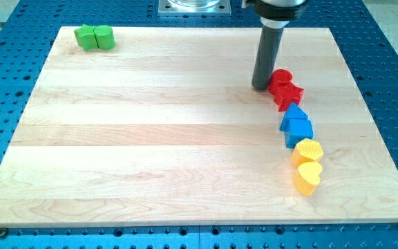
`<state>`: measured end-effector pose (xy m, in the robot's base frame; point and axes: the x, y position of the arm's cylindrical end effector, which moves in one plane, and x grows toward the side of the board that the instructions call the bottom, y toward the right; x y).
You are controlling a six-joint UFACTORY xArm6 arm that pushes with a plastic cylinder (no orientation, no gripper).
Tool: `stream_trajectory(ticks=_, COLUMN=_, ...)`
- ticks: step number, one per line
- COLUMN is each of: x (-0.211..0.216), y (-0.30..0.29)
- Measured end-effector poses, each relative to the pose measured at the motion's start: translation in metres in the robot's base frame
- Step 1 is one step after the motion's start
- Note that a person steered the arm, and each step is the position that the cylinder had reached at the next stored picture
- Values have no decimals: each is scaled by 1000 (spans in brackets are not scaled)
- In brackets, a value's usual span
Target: Move the red circle to the top of the red star
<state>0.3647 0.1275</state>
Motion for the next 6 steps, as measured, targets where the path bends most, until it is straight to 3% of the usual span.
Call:
stream_trajectory(ticks=1, x=-9, y=6)
stream_trajectory(ticks=2, x=-51, y=6)
stream_trajectory(ticks=3, x=-73, y=-25)
stream_trajectory(ticks=4, x=-13, y=-132)
stream_trajectory(ticks=5, x=12, y=-229)
stream_trajectory(ticks=6, x=-27, y=-322)
